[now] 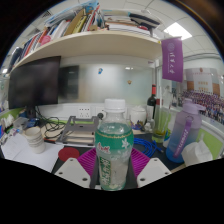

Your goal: Pour water

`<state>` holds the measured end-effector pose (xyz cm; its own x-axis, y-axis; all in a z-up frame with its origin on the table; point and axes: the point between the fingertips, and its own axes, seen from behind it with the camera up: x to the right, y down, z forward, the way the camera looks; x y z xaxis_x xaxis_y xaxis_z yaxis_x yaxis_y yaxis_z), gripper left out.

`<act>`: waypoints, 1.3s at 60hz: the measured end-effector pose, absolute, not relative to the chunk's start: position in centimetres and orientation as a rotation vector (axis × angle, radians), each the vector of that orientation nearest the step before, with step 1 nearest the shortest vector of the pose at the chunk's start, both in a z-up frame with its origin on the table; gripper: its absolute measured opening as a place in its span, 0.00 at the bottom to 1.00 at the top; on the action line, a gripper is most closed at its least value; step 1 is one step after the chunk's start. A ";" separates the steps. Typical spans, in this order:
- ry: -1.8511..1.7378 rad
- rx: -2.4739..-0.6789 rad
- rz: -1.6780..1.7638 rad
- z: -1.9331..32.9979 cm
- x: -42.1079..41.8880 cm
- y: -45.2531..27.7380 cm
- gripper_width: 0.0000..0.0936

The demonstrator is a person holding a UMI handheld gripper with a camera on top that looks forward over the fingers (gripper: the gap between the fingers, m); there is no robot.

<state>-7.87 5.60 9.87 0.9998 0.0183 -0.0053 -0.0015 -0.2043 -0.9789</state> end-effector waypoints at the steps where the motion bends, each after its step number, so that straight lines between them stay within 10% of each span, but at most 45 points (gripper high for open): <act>1: -0.004 -1.775 0.024 9.9 -7.8 5.7 0.50; 42: -0.712 -1.755 -0.470 14.4 -17.1 10.1 0.33; 78: -1.804 -1.128 -1.321 14.8 -28.4 17.2 0.33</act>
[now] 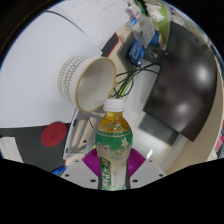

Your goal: Pour water

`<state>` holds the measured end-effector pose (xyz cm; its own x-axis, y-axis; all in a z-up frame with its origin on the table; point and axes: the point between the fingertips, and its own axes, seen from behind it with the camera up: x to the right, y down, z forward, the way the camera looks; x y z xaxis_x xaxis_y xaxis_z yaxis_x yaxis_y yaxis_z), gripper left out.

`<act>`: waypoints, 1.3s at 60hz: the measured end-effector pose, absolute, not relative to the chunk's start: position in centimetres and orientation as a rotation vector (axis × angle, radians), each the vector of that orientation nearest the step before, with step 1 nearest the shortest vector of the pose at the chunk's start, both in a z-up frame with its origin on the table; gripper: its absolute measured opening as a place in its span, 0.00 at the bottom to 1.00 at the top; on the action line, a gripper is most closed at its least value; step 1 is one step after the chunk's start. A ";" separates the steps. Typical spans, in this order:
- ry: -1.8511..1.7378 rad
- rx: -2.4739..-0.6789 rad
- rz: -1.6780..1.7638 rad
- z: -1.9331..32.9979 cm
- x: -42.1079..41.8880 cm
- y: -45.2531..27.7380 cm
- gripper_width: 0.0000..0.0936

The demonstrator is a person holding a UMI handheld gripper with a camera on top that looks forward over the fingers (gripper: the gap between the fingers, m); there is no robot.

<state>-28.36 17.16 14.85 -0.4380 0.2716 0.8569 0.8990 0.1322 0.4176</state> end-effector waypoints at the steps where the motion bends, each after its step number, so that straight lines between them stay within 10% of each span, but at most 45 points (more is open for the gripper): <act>1: -1.812 -1.110 -1.337 14.9 -28.5 17.2 0.33; 22: -1.845 -1.093 -1.354 14.2 -29.7 16.9 0.33; 56: -0.574 -1.972 0.066 12.8 -28.1 13.8 0.34; 78: -0.225 -1.866 0.311 11.9 -26.1 17.1 0.35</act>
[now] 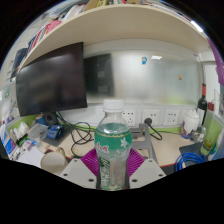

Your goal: Pour water

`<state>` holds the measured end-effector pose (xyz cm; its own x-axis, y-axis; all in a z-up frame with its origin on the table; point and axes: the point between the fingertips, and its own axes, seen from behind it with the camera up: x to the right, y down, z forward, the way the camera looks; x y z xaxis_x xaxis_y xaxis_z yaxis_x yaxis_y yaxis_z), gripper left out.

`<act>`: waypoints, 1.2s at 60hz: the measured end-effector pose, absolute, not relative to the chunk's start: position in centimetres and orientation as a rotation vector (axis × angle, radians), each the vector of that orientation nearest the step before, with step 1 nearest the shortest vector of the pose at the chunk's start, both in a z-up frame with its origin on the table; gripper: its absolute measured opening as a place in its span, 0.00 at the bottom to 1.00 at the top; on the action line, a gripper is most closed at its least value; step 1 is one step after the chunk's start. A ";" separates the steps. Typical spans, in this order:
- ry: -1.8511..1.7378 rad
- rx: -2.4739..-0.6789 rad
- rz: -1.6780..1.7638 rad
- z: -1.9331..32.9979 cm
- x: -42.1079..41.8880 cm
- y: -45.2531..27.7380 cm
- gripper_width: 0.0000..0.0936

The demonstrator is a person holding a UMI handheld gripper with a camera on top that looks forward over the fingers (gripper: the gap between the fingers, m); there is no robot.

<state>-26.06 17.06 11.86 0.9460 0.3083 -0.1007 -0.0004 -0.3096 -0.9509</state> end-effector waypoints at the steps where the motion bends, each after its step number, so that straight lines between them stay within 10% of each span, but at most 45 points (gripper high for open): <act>1: -0.218 -1.859 0.318 11.9 -26.1 17.1 0.35; 29: -0.161 -1.778 0.210 10.9 -25.6 15.8 0.52; 37: -0.180 -1.851 0.178 9.4 -25.2 14.2 0.93; 52: -0.043 -2.016 0.146 7.4 -24.3 3.2 0.92; 72: 0.039 -1.982 0.082 19.0 -24.9 -5.8 0.92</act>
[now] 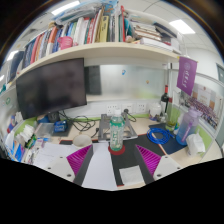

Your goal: Pour water

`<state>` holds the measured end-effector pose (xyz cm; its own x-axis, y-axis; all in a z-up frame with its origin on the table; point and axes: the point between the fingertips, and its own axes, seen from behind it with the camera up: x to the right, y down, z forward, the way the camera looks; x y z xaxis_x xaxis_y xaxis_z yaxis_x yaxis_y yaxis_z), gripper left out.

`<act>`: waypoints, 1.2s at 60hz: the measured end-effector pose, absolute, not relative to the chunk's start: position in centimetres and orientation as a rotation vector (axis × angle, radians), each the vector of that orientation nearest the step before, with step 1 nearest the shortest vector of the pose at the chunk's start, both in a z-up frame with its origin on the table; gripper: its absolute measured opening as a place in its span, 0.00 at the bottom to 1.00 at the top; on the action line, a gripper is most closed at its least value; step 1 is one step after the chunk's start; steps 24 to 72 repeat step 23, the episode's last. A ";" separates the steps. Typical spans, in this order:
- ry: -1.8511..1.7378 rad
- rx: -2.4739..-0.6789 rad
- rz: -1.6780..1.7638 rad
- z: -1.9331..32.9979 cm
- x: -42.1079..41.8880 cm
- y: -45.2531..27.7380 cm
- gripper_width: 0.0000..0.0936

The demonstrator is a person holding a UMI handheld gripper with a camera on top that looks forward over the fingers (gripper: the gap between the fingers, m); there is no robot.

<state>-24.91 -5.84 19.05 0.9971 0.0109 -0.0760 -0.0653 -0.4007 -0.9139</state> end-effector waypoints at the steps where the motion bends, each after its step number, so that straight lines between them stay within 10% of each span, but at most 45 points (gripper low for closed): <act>1: 0.039 -1.972 0.079 19.6 -24.9 -6.1 0.92; 72: 0.102 -1.913 0.020 24.3 -22.4 -9.6 0.92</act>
